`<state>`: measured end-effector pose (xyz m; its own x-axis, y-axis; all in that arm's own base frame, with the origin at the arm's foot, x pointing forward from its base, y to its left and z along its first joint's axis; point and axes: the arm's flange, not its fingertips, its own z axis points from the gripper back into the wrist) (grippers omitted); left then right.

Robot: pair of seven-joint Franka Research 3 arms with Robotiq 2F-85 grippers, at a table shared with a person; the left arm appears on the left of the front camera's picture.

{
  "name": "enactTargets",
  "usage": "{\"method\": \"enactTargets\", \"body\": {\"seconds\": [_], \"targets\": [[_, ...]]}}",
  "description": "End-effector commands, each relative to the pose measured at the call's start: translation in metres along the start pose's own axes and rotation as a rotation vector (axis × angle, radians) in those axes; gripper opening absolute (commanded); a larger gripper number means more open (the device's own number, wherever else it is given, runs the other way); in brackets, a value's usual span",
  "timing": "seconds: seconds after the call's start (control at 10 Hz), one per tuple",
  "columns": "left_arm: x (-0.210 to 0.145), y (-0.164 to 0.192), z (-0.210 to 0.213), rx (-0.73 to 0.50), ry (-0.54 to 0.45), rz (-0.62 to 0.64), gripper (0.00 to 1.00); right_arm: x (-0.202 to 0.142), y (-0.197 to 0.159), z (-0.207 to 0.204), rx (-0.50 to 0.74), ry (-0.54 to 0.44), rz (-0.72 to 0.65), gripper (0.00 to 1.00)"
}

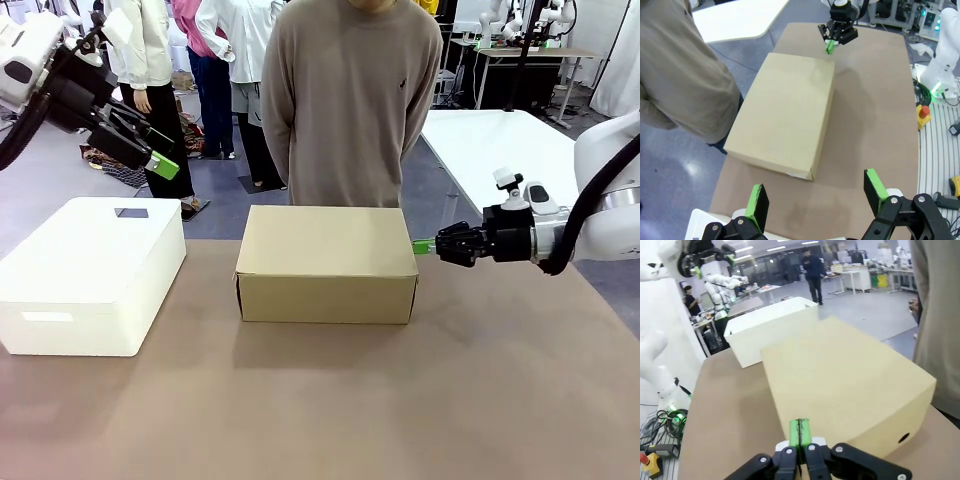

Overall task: Pack the shoes into the box.
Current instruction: Close the Shoes Box, then press down on the lid of the Shoes Box.

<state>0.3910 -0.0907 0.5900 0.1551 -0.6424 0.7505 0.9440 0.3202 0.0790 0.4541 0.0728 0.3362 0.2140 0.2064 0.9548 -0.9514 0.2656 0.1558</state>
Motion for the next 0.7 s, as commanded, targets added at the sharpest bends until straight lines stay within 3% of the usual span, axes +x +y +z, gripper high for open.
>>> {"method": "enactTargets", "body": {"seconds": [0.0, 0.6], "targets": [[0.000, 0.001, -0.001, -0.005, -0.024, -0.014, 1.00, -0.008, 0.009, -0.011, -0.110, 0.032, 0.045, 0.00], [0.000, 0.001, -0.001, -0.005, -0.024, -0.014, 1.00, 0.006, 0.000, -0.002, -0.030, 0.023, -0.003, 0.00]]}}
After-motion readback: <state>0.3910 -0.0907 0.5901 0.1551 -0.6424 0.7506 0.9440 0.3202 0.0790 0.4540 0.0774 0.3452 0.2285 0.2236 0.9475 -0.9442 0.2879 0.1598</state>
